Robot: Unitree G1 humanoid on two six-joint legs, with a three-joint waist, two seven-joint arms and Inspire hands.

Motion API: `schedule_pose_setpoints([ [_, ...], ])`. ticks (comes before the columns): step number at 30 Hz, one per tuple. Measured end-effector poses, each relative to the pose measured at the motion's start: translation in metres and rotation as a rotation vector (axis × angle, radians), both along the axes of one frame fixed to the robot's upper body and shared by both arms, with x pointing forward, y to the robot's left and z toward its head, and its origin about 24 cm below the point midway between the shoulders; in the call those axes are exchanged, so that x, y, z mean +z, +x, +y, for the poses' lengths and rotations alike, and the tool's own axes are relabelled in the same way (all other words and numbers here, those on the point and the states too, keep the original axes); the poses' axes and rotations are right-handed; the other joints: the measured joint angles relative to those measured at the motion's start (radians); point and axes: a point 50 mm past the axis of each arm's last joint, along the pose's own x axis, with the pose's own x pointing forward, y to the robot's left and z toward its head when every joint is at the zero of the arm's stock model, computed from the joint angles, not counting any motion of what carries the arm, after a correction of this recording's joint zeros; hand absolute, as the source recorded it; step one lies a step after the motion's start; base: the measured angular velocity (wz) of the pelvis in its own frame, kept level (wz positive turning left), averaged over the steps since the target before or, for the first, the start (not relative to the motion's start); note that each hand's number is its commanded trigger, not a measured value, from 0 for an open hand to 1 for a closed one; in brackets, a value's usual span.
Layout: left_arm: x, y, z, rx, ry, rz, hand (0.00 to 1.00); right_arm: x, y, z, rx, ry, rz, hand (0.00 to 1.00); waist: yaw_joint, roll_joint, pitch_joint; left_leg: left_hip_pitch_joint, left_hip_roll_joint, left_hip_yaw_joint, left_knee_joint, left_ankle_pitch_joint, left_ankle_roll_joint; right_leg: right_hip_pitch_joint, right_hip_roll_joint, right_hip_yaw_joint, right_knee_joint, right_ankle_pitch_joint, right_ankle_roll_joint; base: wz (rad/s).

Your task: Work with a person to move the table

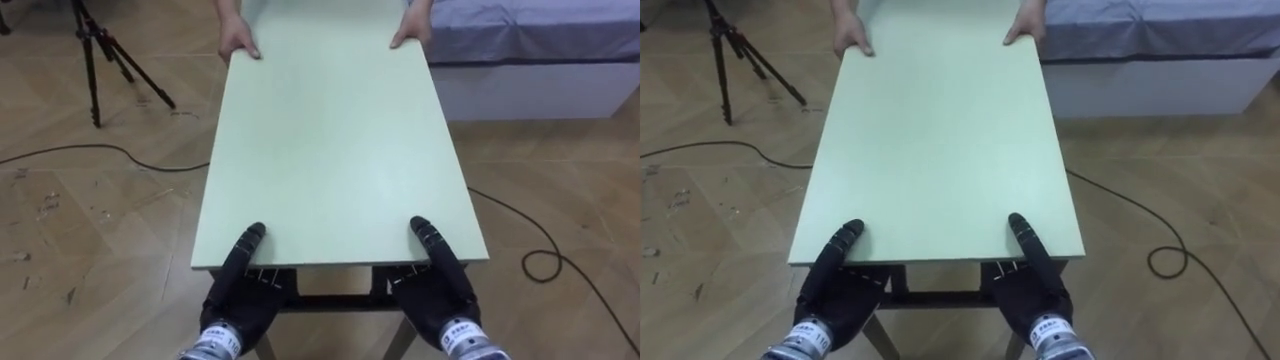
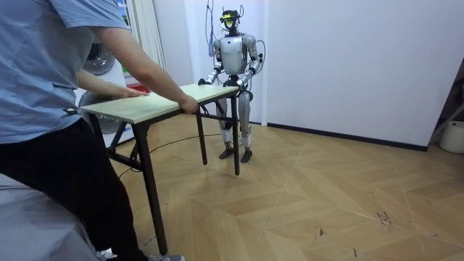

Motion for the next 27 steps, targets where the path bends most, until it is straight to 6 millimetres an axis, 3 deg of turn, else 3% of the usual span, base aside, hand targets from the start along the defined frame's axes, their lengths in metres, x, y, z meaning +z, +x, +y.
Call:
schedule_pose_setpoints([
  [16, 0.005, -0.015, -0.004, -0.016, 0.031, -0.078, 1.0, 0.003, -0.025, 0.0, -0.024, 0.018, -0.065, 1.0, -0.004, -0.016, -0.0085, -0.052, 0.009, 0.0, 0.021, -0.004, -0.011, -0.052, 0.006, -0.001, 0.035, -0.011, -0.013, -0.01],
  [18, 0.004, -0.018, -0.004, -0.016, 0.027, -0.085, 1.0, 0.001, -0.029, 0.001, -0.029, 0.022, -0.071, 1.0, 0.0, -0.019, -0.0099, -0.065, 0.014, -0.003, 0.056, -0.01, -0.02, -0.057, 0.011, -0.001, 0.038, -0.015, -0.019, 0.0],
  [22, 0.003, -0.023, -0.007, 0.0, 0.01, -0.095, 1.0, 0.001, -0.031, 0.002, -0.038, 0.027, -0.086, 1.0, 0.02, -0.021, -0.0099, -0.161, 0.03, -0.04, 0.241, -0.019, -0.037, -0.07, 0.025, 0.005, 0.053, -0.026, -0.045, -0.08],
  [25, 0.002, -0.024, -0.005, -0.003, 0.022, -0.095, 1.0, 0.001, -0.03, 0.001, -0.03, 0.014, -0.092, 1.0, 0.032, -0.017, -0.0123, -0.222, 0.057, -0.047, 0.326, -0.015, -0.108, -0.082, 0.052, -0.006, 0.037, -0.02, -0.079, 0.0],
  [27, 0.002, -0.023, -0.005, -0.003, 0.021, -0.1, 1.0, 0.003, -0.028, 0.003, -0.031, 0.012, -0.104, 1.0, 0.032, -0.012, -0.0119, -0.256, 0.084, -0.037, 0.372, -0.017, -0.131, -0.106, 0.055, -0.046, 0.029, -0.023, -0.106, 0.06],
])
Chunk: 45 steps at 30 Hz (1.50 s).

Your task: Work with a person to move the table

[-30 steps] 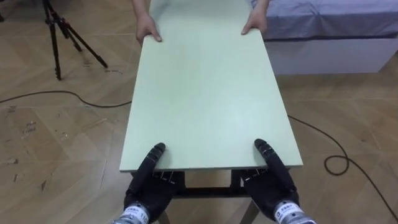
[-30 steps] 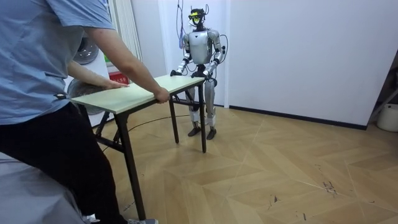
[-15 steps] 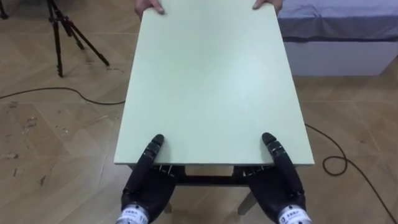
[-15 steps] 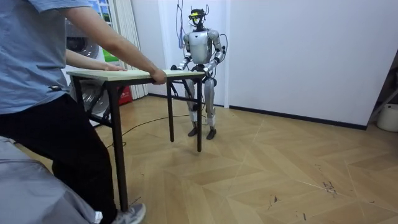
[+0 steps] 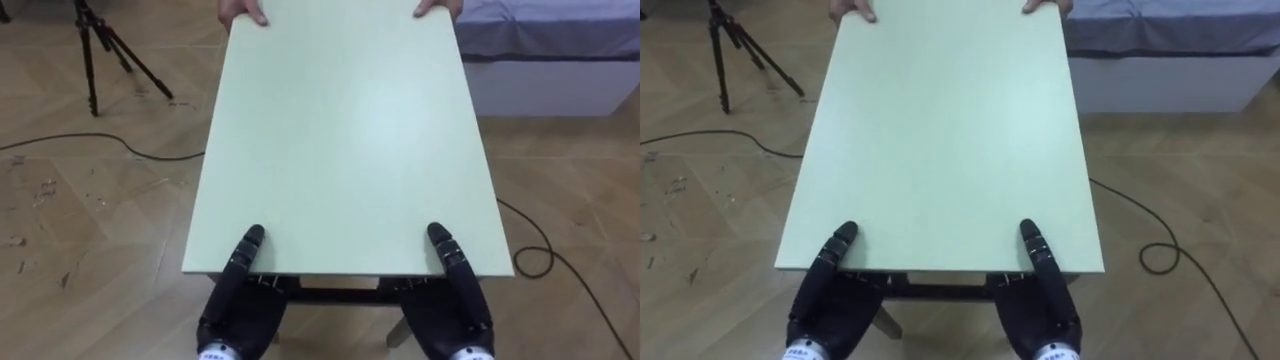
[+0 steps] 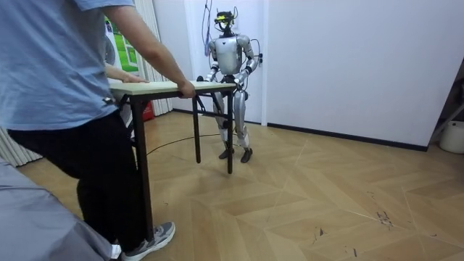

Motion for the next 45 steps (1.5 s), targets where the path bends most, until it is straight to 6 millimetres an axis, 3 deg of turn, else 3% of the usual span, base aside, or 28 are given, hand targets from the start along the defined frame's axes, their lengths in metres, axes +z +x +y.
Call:
schedule_pose_setpoints([
  [1, -0.001, -0.003, -0.002, 0.003, -0.011, 0.007, 1.0, 0.0, 0.0, -0.001, 0.001, -0.014, -0.004, 1.0, 0.006, 0.017, 0.0034, -0.016, 0.042, 0.036, 0.119, -0.014, 0.0, 0.002, 0.013, -0.037, 0.016, -0.009, -0.014, -0.29],
  [2, -0.004, -0.011, -0.002, 0.019, -0.029, 0.021, 1.0, 0.0, 0.0, -0.001, 0.012, -0.032, -0.003, 1.0, 0.01, 0.031, 0.0001, 0.002, 0.079, 0.064, 0.22, -0.021, -0.003, 0.006, 0.026, -0.071, 0.03, -0.018, -0.027, -0.33],
  [3, -0.005, -0.013, -0.002, 0.022, -0.035, 0.023, 1.0, 0.0, 0.0, -0.001, 0.016, -0.037, -0.006, 1.0, 0.004, 0.042, 0.0005, 0.015, 0.086, 0.064, 0.248, -0.022, -0.006, 0.005, 0.033, -0.078, 0.036, -0.018, -0.032, 0.0],
  [4, -0.005, -0.013, -0.002, 0.018, -0.039, 0.022, 1.0, 0.002, 0.002, -0.002, 0.022, -0.05, -0.019, 1.0, -0.021, 0.059, 0.0084, 0.039, 0.089, 0.047, 0.277, -0.023, -0.009, -0.004, 0.041, -0.113, 0.046, -0.019, -0.038, 0.52],
  [6, -0.003, -0.01, -0.002, 0.015, -0.037, 0.008, 1.0, 0.003, 0.004, -0.002, 0.03, -0.06, -0.041, 1.0, -0.058, 0.075, 0.0081, 0.092, 0.08, 0.012, 0.223, -0.046, -0.041, -0.047, 0.043, -0.151, 0.082, -0.017, -0.049, 0.59],
  [8, 0.001, -0.003, -0.003, 0.004, -0.038, -0.027, 1.0, 0.008, 0.011, -0.002, 0.021, -0.062, -0.078, 1.0, -0.071, 0.078, 0.0101, 0.171, 0.078, -0.003, 0.022, -0.14, -0.044, -0.132, 0.04, -0.181, 0.125, -0.01, -0.059, 0.24],
  [9, 0.002, 0.0, -0.003, 0.001, -0.039, -0.037, 1.0, 0.009, 0.013, -0.002, 0.024, -0.06, -0.086, 1.0, -0.073, 0.079, 0.0105, 0.183, 0.077, -0.003, -0.034, -0.162, -0.041, -0.155, 0.038, -0.188, 0.135, -0.004, -0.061, 0.16],
  [11, 0.006, 0.009, -0.006, -0.014, -0.038, -0.066, 1.0, 0.013, 0.02, -0.004, 0.02, -0.061, -0.109, 1.0, -0.083, 0.077, 0.0116, 0.195, 0.066, 0.0, -0.168, -0.211, -0.004, -0.223, 0.019, -0.213, 0.16, 0.018, -0.063, 0.18],
  [13, 0.006, 0.012, -0.004, -0.017, -0.03, -0.065, 1.0, 0.011, 0.02, -0.004, 0.012, -0.06, -0.102, 1.0, -0.087, 0.065, 0.0179, 0.167, 0.049, 0.008, -0.16, -0.211, 0.034, -0.237, -0.004, -0.213, 0.153, 0.046, -0.058, 0.11],
  [16, 0.0, 0.006, -0.003, -0.016, -0.021, -0.034, 1.0, 0.005, 0.012, -0.005, 0.009, -0.064, -0.069, 1.0, -0.11, 0.063, 0.0185, 0.139, 0.008, 0.021, -0.149, -0.182, 0.067, -0.224, -0.041, -0.212, 0.101, 0.099, -0.032, 0.11],
  [19, -0.006, -0.001, -0.004, -0.028, -0.007, -0.004, 1.0, -0.001, 0.004, -0.007, 0.003, -0.06, -0.032, 1.0, -0.113, 0.053, 0.0192, 0.139, -0.021, 0.079, -0.162, -0.154, 0.087, -0.218, -0.081, -0.199, 0.086, 0.136, -0.007, 0.02],
  [24, -0.011, -0.009, -0.003, -0.032, 0.014, 0.024, 1.0, -0.008, -0.008, -0.008, 0.01, -0.035, 0.016, 1.0, -0.143, 0.008, 0.0221, 0.13, -0.074, 0.089, -0.165, -0.113, 0.116, -0.216, -0.14, -0.201, 0.08, 0.179, 0.023, 0.14],
  [25, -0.011, -0.009, -0.003, -0.036, 0.017, 0.021, 1.0, -0.008, -0.008, -0.009, 0.009, -0.03, 0.019, 1.0, -0.154, -0.004, 0.0211, 0.117, -0.084, 0.097, -0.161, -0.103, 0.125, -0.219, -0.152, -0.202, 0.068, 0.199, 0.051, 0.19],
  [26, -0.01, -0.008, -0.004, -0.04, 0.018, 0.015, 1.0, -0.007, -0.007, -0.01, 0.009, -0.026, 0.017, 1.0, -0.158, -0.013, 0.0171, 0.092, -0.091, 0.096, -0.162, -0.087, 0.135, -0.228, -0.157, -0.199, 0.036, 0.235, 0.104, 0.14],
  [27, -0.009, -0.007, -0.004, -0.042, 0.017, 0.01, 1.0, -0.006, -0.006, -0.01, 0.009, -0.024, 0.013, 1.0, -0.159, -0.017, 0.0178, 0.079, -0.094, 0.096, -0.164, -0.078, 0.142, -0.232, -0.16, -0.193, 0.024, 0.256, 0.131, 0.18],
  [28, -0.008, -0.004, -0.005, -0.052, 0.023, -0.002, 1.0, -0.005, -0.006, -0.011, 0.002, -0.019, 0.007, 1.0, -0.168, -0.019, 0.0193, 0.052, -0.095, 0.112, -0.163, -0.06, 0.157, -0.254, -0.164, -0.144, 0.061, 0.269, 0.151, 0.36],
  [29, -0.007, -0.001, -0.008, -0.063, 0.027, -0.005, 1.0, -0.005, -0.009, -0.012, -0.017, -0.013, 0.012, 1.0, -0.168, -0.02, 0.0195, 0.042, -0.084, 0.16, -0.162, -0.051, 0.166, -0.286, -0.193, -0.115, 0.225, 0.186, 0.131, 0.47],
  [30, -0.008, 0.0, -0.009, -0.071, 0.033, -0.004, 1.0, -0.006, -0.011, -0.012, -0.028, -0.006, 0.018, 1.0, -0.168, -0.022, 0.0187, 0.042, -0.077, 0.182, -0.164, -0.047, 0.169, -0.291, -0.209, -0.11, 0.315, 0.131, 0.126, 0.43],
  [31, -0.007, 0.001, -0.007, -0.078, 0.048, -0.01, 1.0, -0.007, -0.012, -0.011, -0.036, 0.013, 0.026, 1.0, -0.167, -0.033, 0.0186, 0.039, -0.076, 0.207, -0.167, -0.037, 0.175, -0.291, -0.241, -0.086, 0.489, 0.042, 0.126, 0.24],
  [33, -0.005, 0.001, -0.005, -0.083, 0.058, -0.019, 1.0, -0.007, -0.013, -0.01, -0.037, 0.031, 0.032, 1.0, -0.141, -0.048, 0.0166, 0.033, -0.082, 0.227, -0.167, -0.028, 0.182, -0.245, -0.274, -0.03, 0.689, -0.027, 0.149, -0.14],
  [34, -0.005, 0.001, -0.005, -0.083, 0.056, -0.02, 1.0, -0.007, -0.013, -0.01, -0.039, 0.039, 0.034, 1.0, -0.121, -0.049, 0.0161, 0.022, -0.082, 0.23, -0.155, -0.028, 0.183, -0.176, -0.288, 0.004, 0.757, -0.028, 0.153, -0.28],
  [36, -0.003, 0.003, -0.003, -0.077, 0.06, -0.03, 1.0, -0.007, -0.012, -0.007, -0.034, 0.049, 0.03, 1.0, -0.109, -0.058, 0.0123, -0.016, -0.085, 0.231, -0.125, -0.026, 0.183, -0.049, -0.31, 0.023, 0.756, 0.007, 0.152, -0.12],
  [37, 0.001, 0.005, 0.0, -0.067, 0.064, -0.046, 1.0, -0.004, -0.006, -0.005, -0.021, 0.052, 0.012, 1.0, -0.102, -0.068, 0.0107, -0.059, -0.088, 0.231, -0.092, -0.023, 0.182, 0.026, -0.311, 0.042, 0.694, 0.056, 0.153, -0.27],
  [38, 0.004, 0.009, 0.002, -0.06, 0.065, -0.065, 1.0, 0.0, 0.002, -0.004, -0.008, 0.049, -0.016, 1.0, -0.089, -0.077, 0.0129, -0.11, -0.087, 0.223, -0.047, -0.021, 0.178, 0.07, -0.301, 0.06, 0.591, 0.013, 0.201, -0.34],
  [40, 0.006, 0.01, 0.0, -0.06, 0.068, -0.074, 1.0, 0.002, 0.006, -0.004, -0.008, 0.045, -0.024, 1.0, -0.082, -0.058, 0.0149, -0.158, -0.072, 0.175, -0.019, -0.007, 0.163, 0.093, -0.243, 0.077, 0.491, -0.024, 0.214, -0.14],
  [42, 0.01, 0.012, 0.002, -0.066, 0.08, -0.095, 1.0, 0.003, 0.007, -0.003, -0.009, 0.053, -0.032, 1.0, -0.082, -0.083, 0.0142, -0.18, -0.072, 0.165, -0.041, 0.022, 0.157, 0.108, -0.229, 0.086, 0.427, -0.063, 0.22, 0.13],
  [44, 0.018, 0.018, 0.005, -0.065, 0.094, -0.133, 1.0, 0.01, 0.011, -0.001, -0.006, 0.061, -0.064, 1.0, -0.078, -0.121, 0.0138, -0.244, -0.07, 0.162, -0.029, 0.032, 0.15, 0.097, -0.228, 0.11, 0.366, -0.15, 0.219, 0.04],
  [45, 0.019, 0.019, 0.006, -0.06, 0.096, -0.138, 1.0, 0.011, 0.013, 0.0, -0.003, 0.062, -0.071, 1.0, -0.077, -0.124, 0.0131, -0.257, -0.067, 0.157, -0.025, 0.035, 0.148, 0.086, -0.226, 0.117, 0.362, -0.167, 0.216, -0.16],
])
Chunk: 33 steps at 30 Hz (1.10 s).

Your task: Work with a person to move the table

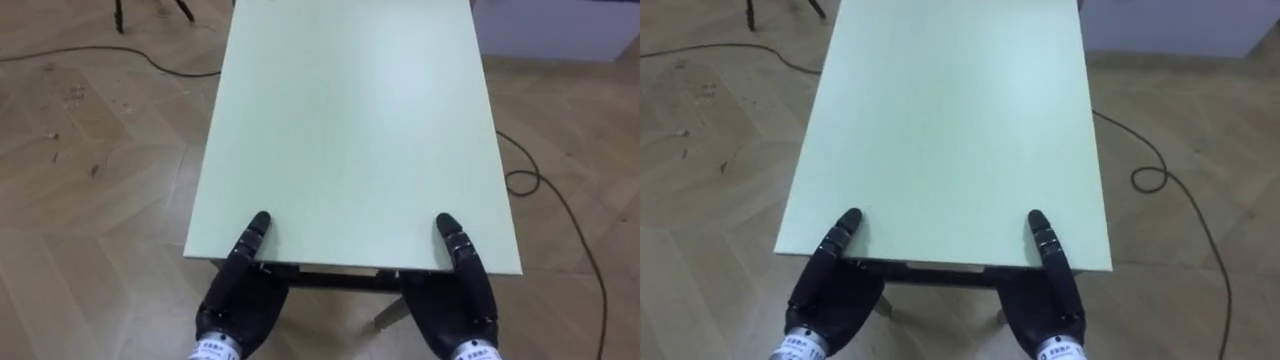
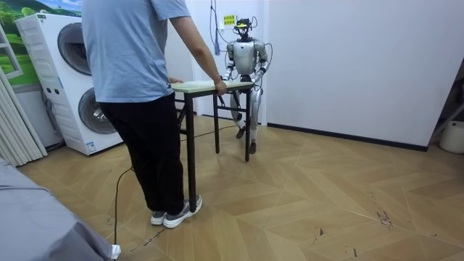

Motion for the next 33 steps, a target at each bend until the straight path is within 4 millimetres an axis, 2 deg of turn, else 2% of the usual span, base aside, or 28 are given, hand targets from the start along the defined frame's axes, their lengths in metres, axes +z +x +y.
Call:
schedule_pose_setpoints([
  [1, 0.001, 0.001, 0.001, 0.007, -0.003, -0.006, 1.0, 0.002, 0.005, 0.003, 0.014, 0.002, -0.007, 1.0, 0.002, 0.0, 0.0007, -0.023, 0.003, -0.039, 0.006, 0.013, -0.012, -0.011, 0.002, 0.011, -0.045, -0.06, -0.011, -0.41],
  [3, 0.003, 0.005, 0.009, 0.034, -0.007, -0.015, 1.0, 0.006, 0.014, 0.008, 0.041, -0.001, -0.017, 1.0, 0.02, 0.002, 0.0029, -0.067, 0.01, -0.097, 0.044, 0.03, -0.037, -0.012, 0.02, -0.004, -0.2, -0.095, -0.021, -0.38],
  [4, 0.005, 0.01, 0.011, 0.037, -0.006, -0.026, 1.0, 0.007, 0.02, 0.011, 0.047, 0.002, -0.029, 1.0, 0.022, 0.016, 0.0113, -0.137, 0.034, -0.101, 0.144, 0.049, -0.038, 0.013, 0.055, -0.009, -0.241, -0.098, -0.02, 0.08],
  [5, 0.004, 0.015, 0.011, 0.026, 0.0, -0.024, 1.0, 0.004, 0.024, 0.01, 0.041, 0.008, -0.017, 1.0, 0.019, 0.032, 0.031, -0.206, 0.068, -0.096, 0.205, 0.084, -0.039, 0.024, 0.089, 0.018, -0.243, -0.103, -0.034, 0.27],
  [6, 0.003, 0.016, 0.009, 0.017, 0.002, -0.02, 1.0, 0.003, 0.024, 0.008, 0.036, 0.012, -0.011, 1.0, 0.014, 0.038, 0.0286, -0.201, 0.066, -0.092, 0.117, 0.122, -0.048, 0.016, 0.103, 0.018, -0.232, -0.105, -0.037, 0.53],
  [7, 0.003, 0.017, 0.006, -0.005, 0.011, -0.022, 1.0, 0.001, 0.022, 0.005, 0.03, 0.017, -0.005, 1.0, 0.001, 0.041, 0.0224, -0.182, 0.081, -0.059, 0.005, 0.164, -0.02, -0.02, 0.121, 0.011, -0.195, -0.12, -0.051, 0.54],
  [8, 0.004, 0.019, 0.007, -0.017, 0.037, -0.029, 1.0, 0.001, 0.022, 0.006, 0.03, 0.026, -0.003, 1.0, 0.002, 0.029, 0.0235, -0.18, 0.077, -0.042, -0.051, 0.214, -0.01, -0.062, 0.122, 0.012, -0.179, -0.128, -0.06, 0.36],
  [9, 0.004, 0.019, 0.008, -0.012, 0.041, -0.028, 1.0, 0.001, 0.022, 0.006, 0.031, 0.026, -0.003, 1.0, 0.012, 0.028, 0.0231, -0.176, 0.08, -0.041, -0.073, 0.232, -0.015, -0.074, 0.129, 0.015, -0.172, -0.128, -0.063, -0.05],
  [10, 0.003, 0.018, 0.009, -0.01, 0.04, -0.02, 1.0, 0.001, 0.021, 0.006, 0.038, 0.028, 0.001, 1.0, 0.032, 0.029, 0.0236, -0.154, 0.079, -0.042, -0.124, 0.276, -0.024, -0.086, 0.135, 0.009, -0.17, -0.128, -0.076, -0.29],
  [12, 0.001, 0.017, 0.007, -0.015, 0.044, 0.0, 1.0, -0.002, 0.018, 0.005, 0.024, 0.025, 0.016, 1.0, 0.059, 0.051, 0.0203, -0.092, 0.069, -0.102, -0.268, 0.391, -0.074, -0.085, 0.168, 0.011, -0.192, -0.084, -0.117, -0.05],
  [13, 0.002, 0.019, 0.003, -0.029, 0.047, -0.008, 1.0, -0.002, 0.016, 0.003, 0.006, 0.025, 0.02, 1.0, 0.068, 0.067, 0.0205, -0.046, 0.07, -0.164, -0.415, 0.529, -0.143, -0.084, 0.204, 0.001, -0.235, -0.039, -0.149, 0.31],
  [14, 0.004, 0.021, -0.001, -0.036, 0.041, -0.02, 1.0, 0.0, 0.016, 0.0, -0.01, 0.024, 0.015, 1.0, 0.059, 0.076, 0.0255, -0.044, 0.079, -0.171, -0.408, 0.534, -0.156, -0.095, 0.202, -0.059, -0.246, -0.019, -0.154, 0.25],
  [15, 0.003, 0.019, -0.002, -0.03, 0.041, -0.015, 1.0, -0.001, 0.016, 0.0, -0.009, 0.021, 0.02, 1.0, 0.06, 0.081, 0.0288, -0.047, 0.081, -0.167, -0.337, 0.459, -0.122, -0.102, 0.199, -0.09, -0.231, -0.015, -0.16, -0.11],
  [16, -0.001, 0.013, 0.0, -0.013, 0.034, 0.007, 1.0, -0.004, 0.014, -0.001, 0.0, 0.011, 0.035, 1.0, 0.079, 0.093, 0.0287, -0.05, 0.096, -0.129, -0.128, 0.263, -0.09, -0.102, 0.195, -0.128, -0.216, -0.004, -0.176, -0.57],
  [17, -0.006, 0.006, 0.001, 0.001, 0.015, 0.04, 1.0, -0.005, 0.013, 0.002, 0.014, 0.004, 0.05, 1.0, 0.086, 0.11, 0.0252, -0.05, 0.112, -0.12, 0.089, 0.117, -0.092, -0.1, 0.196, -0.163, -0.218, 0.012, -0.184, -0.65],
  [19, -0.009, 0.0, -0.001, 0.01, -0.013, 0.065, 1.0, -0.005, 0.013, 0.001, 0.03, -0.027, 0.049, 1.0, 0.074, 0.141, 0.023, -0.02, 0.111, -0.134, 0.319, 0.006, -0.102, -0.113, 0.198, -0.213, -0.219, 0.037, -0.19, -0.35],
  [20, -0.009, 0.0, -0.003, 0.012, -0.023, 0.065, 1.0, -0.005, 0.013, 0.0, 0.025, -0.038, 0.043, 1.0, 0.063, 0.153, 0.0199, 0.034, 0.112, -0.14, 0.385, -0.036, -0.109, -0.125, 0.201, -0.253, -0.217, 0.052, -0.195, 0.04],
  [22, -0.008, 0.002, -0.004, 0.011, -0.019, 0.054, 1.0, -0.003, 0.015, -0.001, 0.011, -0.036, 0.035, 1.0, 0.013, 0.158, 0.018, 0.146, 0.117, -0.174, 0.384, -0.077, -0.125, -0.159, 0.198, -0.294, -0.195, 0.06, -0.201, 0.48],
  [24, -0.005, 0.007, -0.008, 0.005, -0.02, 0.048, 1.0, -0.001, 0.016, -0.002, 0.004, -0.036, 0.03, 1.0, -0.005, 0.165, 0.0194, 0.283, 0.148, -0.178, 0.281, -0.133, -0.148, -0.203, 0.194, -0.306, -0.144, 0.062, -0.202, 0.26],
  [25, -0.003, 0.011, -0.013, -0.005, -0.021, 0.05, 1.0, 0.0, 0.017, -0.003, -0.006, -0.038, 0.029, 1.0, -0.009, 0.17, 0.0192, 0.346, 0.154, -0.177, 0.177, -0.187, -0.166, -0.234, 0.185, -0.31, -0.109, 0.063, -0.202, 0.0],
  [26, -0.001, 0.015, -0.018, -0.016, -0.024, 0.053, 1.0, 0.003, 0.018, -0.005, -0.017, -0.042, 0.03, 1.0, -0.012, 0.172, 0.0201, 0.375, 0.14, -0.161, 0.073, -0.228, -0.16, -0.274, 0.17, -0.303, -0.06, 0.068, -0.206, 0.0],
  [27, 0.0, 0.017, -0.019, -0.017, -0.021, 0.054, 1.0, 0.004, 0.019, -0.005, -0.02, -0.042, 0.031, 1.0, -0.014, 0.173, 0.0197, 0.389, 0.128, -0.161, 0.024, -0.234, -0.154, -0.296, 0.16, -0.289, -0.033, 0.074, -0.214, 0.17],
  [28, 0.002, 0.019, -0.021, -0.018, -0.021, 0.055, 1.0, 0.006, 0.02, -0.008, -0.034, -0.048, 0.023, 1.0, -0.035, 0.177, 0.0185, 0.414, 0.099, -0.179, -0.057, -0.232, -0.149, -0.367, 0.143, -0.262, 0.047, 0.1, -0.228, 0.0],
  [29, 0.002, 0.02, -0.021, -0.007, -0.024, 0.05, 1.0, 0.007, 0.021, -0.008, -0.036, -0.053, 0.016, 1.0, -0.037, 0.192, 0.0106, 0.421, 0.092, -0.215, -0.115, -0.236, -0.132, -0.437, 0.198, -0.201, -0.008, 0.102, -0.204, -0.32],
  [30, 0.003, 0.021, -0.018, 0.006, -0.018, 0.037, 1.0, 0.008, 0.024, -0.006, -0.03, -0.05, 0.008, 1.0, -0.028, 0.194, 0.0101, 0.415, 0.092, -0.237, -0.126, -0.239, -0.127, -0.457, 0.243, -0.173, -0.083, 0.127, -0.204, -0.51],
  [31, 0.004, 0.022, -0.011, 0.031, -0.011, 0.019, 1.0, 0.01, 0.027, 0.002, -0.01, -0.04, -0.005, 1.0, -0.039, 0.188, 0.0078, 0.384, 0.074, -0.257, -0.125, -0.24, -0.124, -0.476, 0.261, -0.162, -0.193, 0.274, -0.235, 0.17],
  [32, 0.002, 0.022, -0.014, 0.035, -0.02, 0.036, 1.0, 0.009, 0.024, 0.002, -0.018, -0.048, -0.003, 1.0, -0.06, 0.193, 0.0043, 0.383, 0.055, -0.242, -0.141, -0.245, -0.116, -0.465, 0.223, -0.193, -0.204, 0.313, -0.26, 0.45],
  [33, 0.002, 0.021, -0.016, 0.034, -0.026, 0.044, 1.0, 0.008, 0.024, 0.001, -0.021, -0.052, -0.002, 1.0, -0.06, 0.197, 0.006, 0.388, 0.056, -0.221, -0.156, -0.244, -0.117, -0.466, 0.217, -0.199, -0.2, 0.316, -0.262, 0.51],
])
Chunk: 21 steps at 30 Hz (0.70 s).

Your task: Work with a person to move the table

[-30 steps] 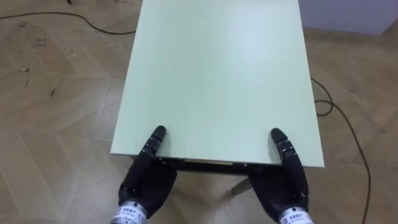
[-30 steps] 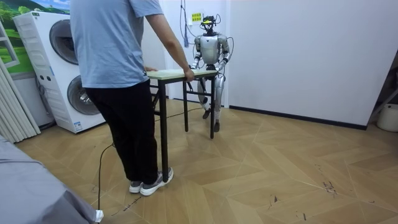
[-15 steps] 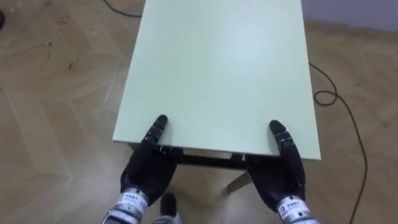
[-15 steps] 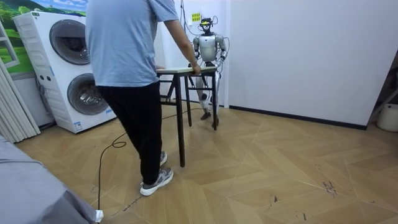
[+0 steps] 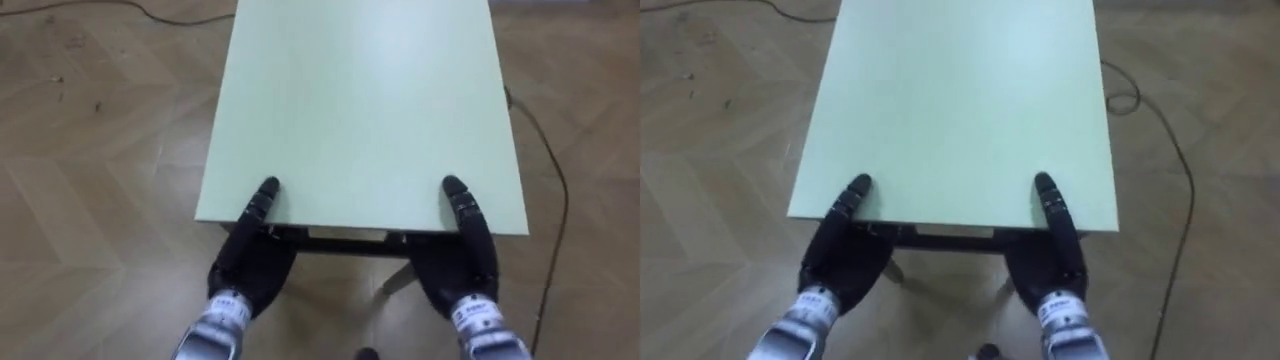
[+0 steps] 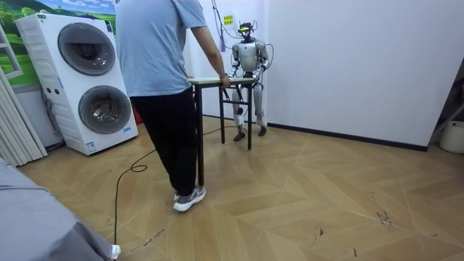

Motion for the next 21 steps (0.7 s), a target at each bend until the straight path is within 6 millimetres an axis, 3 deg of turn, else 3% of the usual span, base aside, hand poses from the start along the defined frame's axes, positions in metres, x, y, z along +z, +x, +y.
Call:
schedule_pose_setpoints([
  [1, -0.001, 0.0, -0.002, 0.001, -0.004, 0.005, 1.0, -0.001, 0.0, -0.001, -0.003, -0.005, 0.001, 1.0, 0.002, -0.004, 0.0016, 0.001, -0.002, 0.042, -0.028, 0.01, 0.013, 0.0, -0.012, 0.001, -0.004, 0.002, 0.002, 0.03],
  [2, -0.003, 0.0, -0.001, 0.003, 0.0, 0.012, 1.0, -0.003, 0.0, -0.001, -0.002, -0.005, 0.011, 1.0, 0.009, -0.019, 0.0006, 0.009, -0.017, 0.05, -0.05, 0.034, 0.032, 0.001, -0.019, 0.013, -0.008, 0.016, 0.002, 0.0],
  [6, -0.012, -0.004, 0.001, 0.001, 0.016, 0.054, 1.0, -0.011, -0.004, -0.001, 0.007, -0.009, 0.052, 1.0, 0.019, -0.042, -0.0001, 0.019, -0.055, 0.066, -0.05, 0.062, 0.045, 0.035, -0.037, 0.024, -0.064, 0.067, 0.006, -0.03],
  [7, -0.014, -0.005, 0.0, 0.002, 0.012, 0.064, 1.0, -0.012, -0.005, -0.002, 0.006, -0.012, 0.06, 1.0, 0.021, -0.049, 0.0003, 0.017, -0.072, 0.071, -0.049, 0.074, 0.054, 0.043, -0.048, 0.032, -0.087, 0.092, 0.01, -0.03],
  [9, -0.016, -0.006, 0.0, 0.003, 0.01, 0.074, 1.0, -0.013, -0.006, -0.002, 0.007, -0.016, 0.069, 1.0, 0.02, -0.066, -0.0004, 0.008, -0.103, 0.08, -0.054, 0.098, 0.069, 0.051, -0.066, 0.054, -0.128, 0.141, 0.038, -0.07],
  [10, -0.016, -0.007, -0.001, 0.006, 0.002, 0.078, 1.0, -0.013, -0.006, -0.003, 0.009, -0.018, 0.073, 1.0, 0.02, -0.07, -0.0006, -0.008, -0.105, 0.098, -0.053, 0.116, 0.084, 0.053, -0.073, 0.075, -0.169, 0.185, 0.118, -0.09],
  [11, -0.017, -0.007, 0.0, 0.005, 0.005, 0.08, 1.0, -0.013, -0.006, -0.003, 0.012, -0.017, 0.077, 1.0, 0.024, -0.072, 0.0017, -0.023, -0.103, 0.113, -0.052, 0.132, 0.097, 0.05, -0.079, 0.092, -0.161, 0.197, 0.183, -0.05],
  [12, -0.018, -0.008, 0.0, 0.0, 0.008, 0.087, 1.0, -0.015, -0.007, -0.004, 0.008, -0.018, 0.087, 1.0, 0.025, -0.072, 0.0023, -0.024, -0.1, 0.12, -0.051, 0.138, 0.1, 0.046, -0.09, 0.098, -0.103, 0.155, 0.171, 0.17],
  [14, -0.02, -0.01, -0.003, -0.018, 0.016, 0.109, 1.0, -0.02, -0.017, -0.006, -0.016, -0.009, 0.117, 1.0, 0.021, -0.072, 0.002, -0.022, -0.082, 0.135, -0.063, 0.163, 0.096, 0.076, -0.144, 0.1, 0.177, -0.087, 0.152, 0.28],
  [16, -0.021, -0.012, -0.001, -0.013, 0.022, 0.114, 1.0, -0.021, -0.019, -0.005, -0.017, -0.007, 0.122, 1.0, 0.034, -0.071, 0.0024, -0.027, -0.076, 0.137, -0.069, 0.176, 0.089, 0.16, -0.175, 0.114, 0.231, -0.189, 0.181, -0.05],
  [17, -0.021, -0.012, 0.0, -0.012, 0.026, 0.113, 1.0, -0.021, -0.019, -0.001, -0.017, -0.003, 0.123, 1.0, 0.044, -0.072, 0.0018, -0.037, -0.073, 0.138, -0.068, 0.183, 0.084, 0.207, -0.171, 0.13, 0.214, -0.221, 0.188, -0.1],
  [19, -0.021, -0.012, 0.0, -0.01, 0.029, 0.113, 1.0, -0.021, -0.02, 0.001, -0.024, 0.006, 0.125, 1.0, 0.06, -0.078, 0.002, -0.04, -0.07, 0.139, -0.071, 0.195, 0.071, 0.243, -0.15, 0.126, 0.125, -0.226, 0.189, -0.14],
  [21, -0.021, -0.013, 0.002, -0.012, 0.043, 0.113, 1.0, -0.022, -0.02, 0.002, -0.02, 0.007, 0.128, 1.0, 0.078, -0.079, 0.0012, -0.037, -0.065, 0.142, -0.087, 0.207, 0.059, 0.269, -0.125, 0.125, 0.045, -0.211, 0.164, -0.17],
])
